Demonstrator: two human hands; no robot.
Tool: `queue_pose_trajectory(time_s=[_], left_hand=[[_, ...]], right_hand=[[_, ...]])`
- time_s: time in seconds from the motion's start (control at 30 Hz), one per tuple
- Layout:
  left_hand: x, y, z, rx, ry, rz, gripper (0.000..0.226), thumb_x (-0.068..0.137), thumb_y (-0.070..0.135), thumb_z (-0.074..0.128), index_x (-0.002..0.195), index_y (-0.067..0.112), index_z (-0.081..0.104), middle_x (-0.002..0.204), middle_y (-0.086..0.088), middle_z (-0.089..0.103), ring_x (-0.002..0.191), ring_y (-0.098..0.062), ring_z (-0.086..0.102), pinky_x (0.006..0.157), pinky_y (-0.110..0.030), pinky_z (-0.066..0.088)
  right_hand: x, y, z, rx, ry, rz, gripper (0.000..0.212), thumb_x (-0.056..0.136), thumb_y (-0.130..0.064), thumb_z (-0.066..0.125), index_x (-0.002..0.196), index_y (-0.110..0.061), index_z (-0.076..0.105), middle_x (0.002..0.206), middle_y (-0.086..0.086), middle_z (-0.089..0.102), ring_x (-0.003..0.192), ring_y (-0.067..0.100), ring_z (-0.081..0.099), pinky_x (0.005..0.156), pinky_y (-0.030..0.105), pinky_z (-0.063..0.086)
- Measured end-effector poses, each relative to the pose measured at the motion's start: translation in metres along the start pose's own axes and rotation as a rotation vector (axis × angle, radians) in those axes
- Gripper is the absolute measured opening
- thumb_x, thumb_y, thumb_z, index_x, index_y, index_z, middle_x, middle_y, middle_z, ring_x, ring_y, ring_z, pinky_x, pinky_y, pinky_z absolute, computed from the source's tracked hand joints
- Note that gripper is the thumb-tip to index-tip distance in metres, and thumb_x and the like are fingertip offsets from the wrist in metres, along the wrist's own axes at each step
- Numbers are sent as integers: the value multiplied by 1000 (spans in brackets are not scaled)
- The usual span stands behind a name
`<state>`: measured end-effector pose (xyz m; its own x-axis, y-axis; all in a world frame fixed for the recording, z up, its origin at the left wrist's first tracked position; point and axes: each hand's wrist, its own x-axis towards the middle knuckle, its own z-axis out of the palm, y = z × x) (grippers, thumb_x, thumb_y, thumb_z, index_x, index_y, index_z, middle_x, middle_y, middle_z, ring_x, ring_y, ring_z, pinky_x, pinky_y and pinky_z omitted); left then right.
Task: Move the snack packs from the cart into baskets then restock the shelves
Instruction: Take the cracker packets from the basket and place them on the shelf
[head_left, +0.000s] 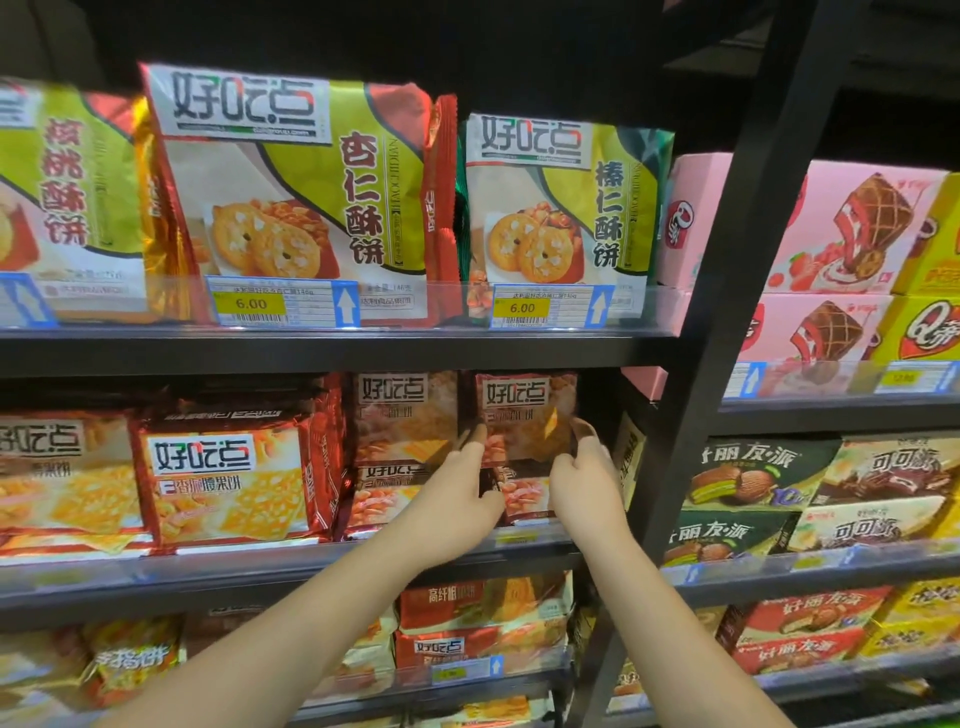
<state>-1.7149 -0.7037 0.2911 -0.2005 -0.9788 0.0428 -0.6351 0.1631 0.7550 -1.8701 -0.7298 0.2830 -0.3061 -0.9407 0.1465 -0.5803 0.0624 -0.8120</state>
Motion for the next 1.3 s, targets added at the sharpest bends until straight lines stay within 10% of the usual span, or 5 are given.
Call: queue_pose_trajectory(time_s=[0.2, 0.6, 0.73, 0.9, 1.3], left_hand=[[8, -8, 3, -34, -3, 4, 82, 101, 14, 50, 165, 30, 2, 172, 5, 10, 156, -17, 22, 120, -39, 38], [-8, -5, -15, -106, -56, 35, 78, 101, 9, 53, 164, 32, 12, 171, 8, 12, 154, -21, 28, 117, -31, 35], [-37, -1, -31, 135, -35, 159, 73, 103, 22, 53, 164, 34, 14, 170, 14, 11, 154, -4, 18, 121, -24, 24], [-91, -5, -56, 770, 73, 197, 71, 105, 48, 43, 165, 29, 10, 172, 8, 1, 158, -10, 1, 128, -30, 12], [-301, -30, -57, 1164, 217, -534, 78, 90, 67, 32, 147, 18, 56, 153, -14, 52, 142, -35, 48, 115, -54, 41]], right_hand=[[3, 1, 2, -96, -26, -18, 35, 106, -15, 36, 139, -8, 46, 138, 8, 49, 98, 12, 47, 81, 25, 43], [-7, 8, -3, -130, -41, -146, 27, 103, -25, 46, 128, -13, 47, 132, 4, 49, 99, 12, 55, 79, 24, 47], [-23, 5, -16, -189, -93, -353, 41, 102, -34, 48, 139, -17, 44, 141, 3, 48, 120, 16, 55, 95, 30, 51], [-52, -11, -32, -589, -166, -827, 63, 99, -52, 46, 156, -28, 35, 162, -1, 33, 152, 20, 23, 126, 44, 16], [-182, -55, 36, -339, -511, -1382, 60, 91, -52, 57, 145, -27, 52, 152, 7, 48, 145, 29, 37, 123, 53, 20]])
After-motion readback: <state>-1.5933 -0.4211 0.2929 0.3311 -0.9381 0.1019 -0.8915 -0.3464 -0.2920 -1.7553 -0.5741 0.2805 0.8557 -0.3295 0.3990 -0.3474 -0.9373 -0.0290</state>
